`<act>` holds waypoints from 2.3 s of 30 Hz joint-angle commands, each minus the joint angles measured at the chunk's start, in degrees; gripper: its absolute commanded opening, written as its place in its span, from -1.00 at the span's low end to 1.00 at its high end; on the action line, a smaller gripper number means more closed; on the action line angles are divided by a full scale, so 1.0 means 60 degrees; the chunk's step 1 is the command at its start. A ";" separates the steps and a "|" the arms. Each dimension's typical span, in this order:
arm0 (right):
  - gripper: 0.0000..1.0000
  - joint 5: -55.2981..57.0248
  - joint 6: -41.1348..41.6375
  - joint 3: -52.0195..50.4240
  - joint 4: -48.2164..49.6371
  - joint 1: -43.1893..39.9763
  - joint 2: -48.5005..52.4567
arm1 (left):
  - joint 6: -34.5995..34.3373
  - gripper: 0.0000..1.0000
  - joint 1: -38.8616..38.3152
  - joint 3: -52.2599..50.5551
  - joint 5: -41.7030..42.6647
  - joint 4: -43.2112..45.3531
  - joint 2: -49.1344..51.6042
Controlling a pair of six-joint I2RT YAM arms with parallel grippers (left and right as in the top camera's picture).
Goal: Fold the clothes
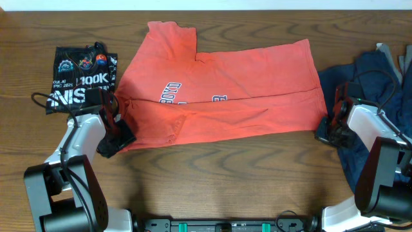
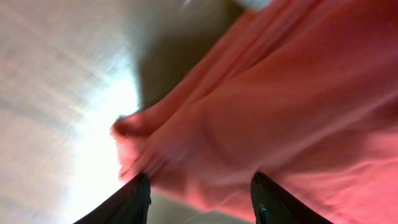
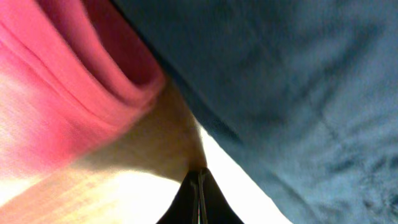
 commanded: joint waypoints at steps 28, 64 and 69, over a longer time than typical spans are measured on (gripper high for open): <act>-0.98 -0.1042 -0.1923 0.1337 0.1745 -0.0051 -0.1271 | -0.0331 0.08 0.0546 0.0317 -0.0084 -0.0193 -0.2918; -0.94 -0.2528 -0.0488 0.2157 0.3606 -0.3599 0.1610 | -0.0324 0.08 0.0510 0.0317 0.0769 -0.0328 -0.3391; -0.59 -0.3096 -0.1056 0.2466 0.3406 -0.2914 0.0277 | 0.0033 0.09 0.0510 0.0317 0.0765 -0.0229 -0.3391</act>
